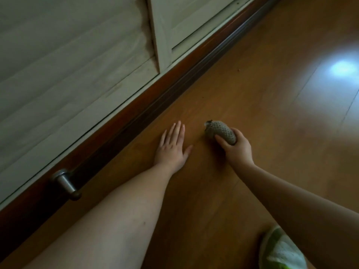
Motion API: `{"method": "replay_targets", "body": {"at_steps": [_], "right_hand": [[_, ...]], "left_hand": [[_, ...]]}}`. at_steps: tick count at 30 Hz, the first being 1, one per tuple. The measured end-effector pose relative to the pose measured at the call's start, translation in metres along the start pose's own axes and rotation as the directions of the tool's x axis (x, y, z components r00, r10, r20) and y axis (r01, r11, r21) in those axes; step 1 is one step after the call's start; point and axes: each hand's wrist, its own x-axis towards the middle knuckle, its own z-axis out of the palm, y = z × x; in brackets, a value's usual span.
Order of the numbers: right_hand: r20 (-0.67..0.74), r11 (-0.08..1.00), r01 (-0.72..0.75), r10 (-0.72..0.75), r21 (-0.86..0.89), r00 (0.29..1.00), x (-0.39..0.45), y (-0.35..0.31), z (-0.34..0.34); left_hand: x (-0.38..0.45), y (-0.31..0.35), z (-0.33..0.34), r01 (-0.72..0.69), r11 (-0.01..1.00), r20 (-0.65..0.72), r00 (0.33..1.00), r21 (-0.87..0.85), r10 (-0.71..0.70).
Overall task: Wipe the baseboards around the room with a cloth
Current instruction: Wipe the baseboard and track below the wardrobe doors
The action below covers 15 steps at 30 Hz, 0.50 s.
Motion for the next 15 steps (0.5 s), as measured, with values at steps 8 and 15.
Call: {"method": "replay_targets", "body": {"at_steps": [8,15], "right_hand": [[-0.097,0.930,0.279,-0.308,-0.238,0.946,0.078,0.006,-0.036],[0.185,0.817,0.449,-0.409,-0.361,0.893,0.129,0.010,-0.039]], "left_hand": [[0.017,0.000,0.010,-0.031,0.996,0.019,0.999,0.083,0.029],[0.014,-0.002,0.008,-0.066,0.993,0.071,0.996,0.098,0.059]]}}
